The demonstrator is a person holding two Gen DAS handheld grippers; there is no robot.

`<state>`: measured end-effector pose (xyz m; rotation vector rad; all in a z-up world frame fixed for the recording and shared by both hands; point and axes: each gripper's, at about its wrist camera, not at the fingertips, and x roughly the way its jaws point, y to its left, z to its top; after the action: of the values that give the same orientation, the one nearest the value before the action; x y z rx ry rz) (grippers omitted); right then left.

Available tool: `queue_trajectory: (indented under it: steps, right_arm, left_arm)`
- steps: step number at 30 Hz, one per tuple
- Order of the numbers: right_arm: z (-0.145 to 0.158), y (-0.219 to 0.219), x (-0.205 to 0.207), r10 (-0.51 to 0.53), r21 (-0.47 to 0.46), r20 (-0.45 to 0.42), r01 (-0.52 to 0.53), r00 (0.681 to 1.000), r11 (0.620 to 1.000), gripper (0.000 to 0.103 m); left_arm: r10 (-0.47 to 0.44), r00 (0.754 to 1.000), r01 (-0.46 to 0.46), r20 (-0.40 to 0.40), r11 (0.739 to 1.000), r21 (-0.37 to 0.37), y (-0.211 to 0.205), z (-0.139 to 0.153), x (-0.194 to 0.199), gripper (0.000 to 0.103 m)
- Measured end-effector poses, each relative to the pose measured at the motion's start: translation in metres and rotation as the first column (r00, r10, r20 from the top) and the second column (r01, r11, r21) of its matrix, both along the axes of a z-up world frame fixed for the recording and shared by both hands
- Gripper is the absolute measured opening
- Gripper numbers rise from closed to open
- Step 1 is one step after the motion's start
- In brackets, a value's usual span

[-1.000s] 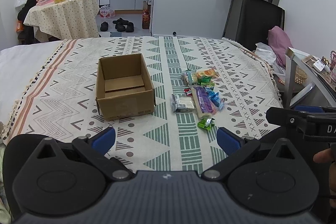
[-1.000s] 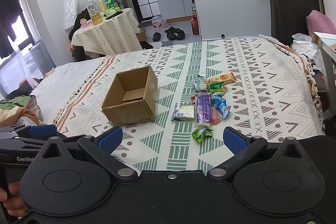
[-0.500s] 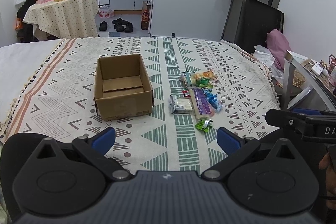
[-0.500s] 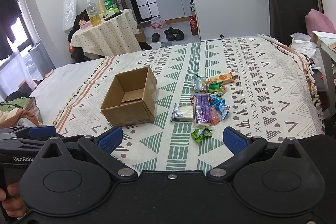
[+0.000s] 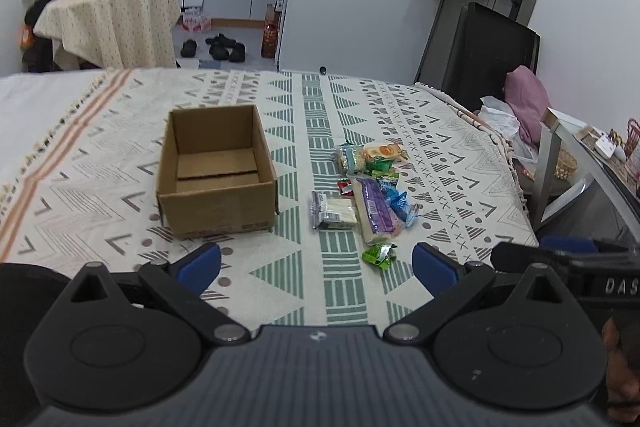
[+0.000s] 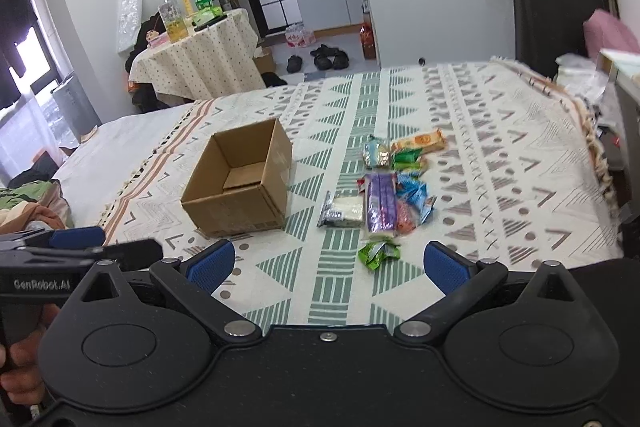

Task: Organize snacks
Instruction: 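Grasp the green candy with the left gripper while the right grasps the blue wrapper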

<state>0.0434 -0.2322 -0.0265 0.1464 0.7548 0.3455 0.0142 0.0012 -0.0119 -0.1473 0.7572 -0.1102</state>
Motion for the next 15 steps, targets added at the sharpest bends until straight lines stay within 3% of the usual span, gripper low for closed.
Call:
queue_trajectory:
  steps: [6, 8, 15]
  right_arm:
    - [-0.019, -0.005, 0.015, -0.002, 0.011, -0.026, 0.002, 1.000, 1.000, 0.092]
    - [-0.027, -0.008, 0.023, -0.015, 0.012, -0.048, 0.016, 0.999, 1.000, 0.083]
    - [-0.047, -0.019, 0.048, -0.041, 0.018, -0.100, 0.043, 0.994, 0.999, 0.079]
  left_arm:
    - [0.016, 0.999, -0.017, -0.036, 0.999, -0.043, -0.001, -0.019, 0.027, 0.099]
    - [0.011, 0.999, -0.013, -0.042, 0.998, -0.053, -0.003, -0.024, 0.034, 0.098]
    - [-0.009, 0.996, 0.003, -0.086, 0.997, -0.071, -0.020, -0.041, 0.061, 0.088]
